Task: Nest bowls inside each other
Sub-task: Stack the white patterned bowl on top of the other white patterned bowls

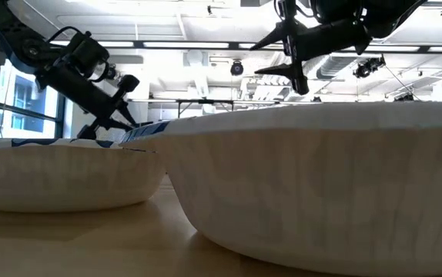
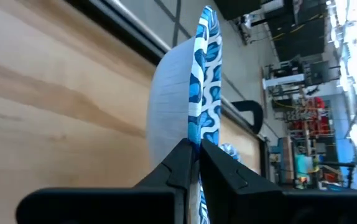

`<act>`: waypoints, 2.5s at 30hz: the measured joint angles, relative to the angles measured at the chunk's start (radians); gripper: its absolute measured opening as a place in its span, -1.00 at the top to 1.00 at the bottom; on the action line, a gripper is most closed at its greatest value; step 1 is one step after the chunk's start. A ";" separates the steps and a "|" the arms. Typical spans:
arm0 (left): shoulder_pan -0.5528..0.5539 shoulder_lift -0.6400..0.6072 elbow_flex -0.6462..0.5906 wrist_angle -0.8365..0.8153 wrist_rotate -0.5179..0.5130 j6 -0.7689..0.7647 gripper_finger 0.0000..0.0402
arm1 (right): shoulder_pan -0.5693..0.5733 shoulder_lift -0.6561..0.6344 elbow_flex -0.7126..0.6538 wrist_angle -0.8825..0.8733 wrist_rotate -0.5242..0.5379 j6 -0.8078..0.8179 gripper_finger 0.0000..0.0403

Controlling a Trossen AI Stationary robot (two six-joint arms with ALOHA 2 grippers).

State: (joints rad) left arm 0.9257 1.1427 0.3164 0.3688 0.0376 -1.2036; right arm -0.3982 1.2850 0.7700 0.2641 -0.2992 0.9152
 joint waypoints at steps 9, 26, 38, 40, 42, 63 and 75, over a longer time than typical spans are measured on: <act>0.033 0.000 0.000 0.101 0.044 -0.025 0.91 | -0.056 0.000 0.000 -0.018 -0.046 -0.008 -0.03; 0.036 -0.063 0.000 0.111 0.090 -0.069 0.91 | -0.228 -0.112 0.000 -0.106 -0.057 -0.070 -0.03; -0.031 -0.078 0.000 0.111 0.096 -0.080 0.91 | -0.300 -0.153 0.000 -0.158 -0.057 -0.093 -0.03; -0.047 -0.078 0.000 0.111 0.096 -0.080 0.91 | -0.305 -0.153 0.000 -0.165 -0.057 -0.105 -0.03; -0.063 -0.078 0.000 0.111 0.092 -0.085 0.91 | -0.309 -0.153 0.000 -0.172 -0.057 -0.109 -0.03; -0.191 -0.077 0.001 0.163 0.077 -0.113 0.91 | -0.311 -0.153 0.000 -0.216 -0.056 -0.112 -0.03; -0.246 -0.077 0.001 0.162 0.044 -0.113 0.91 | -0.311 -0.153 0.000 -0.216 -0.056 -0.112 -0.03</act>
State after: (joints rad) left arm 0.6798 1.0653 0.3172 0.5312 0.0818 -1.3170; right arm -0.7090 1.1320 0.7704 0.0483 -0.3554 0.8028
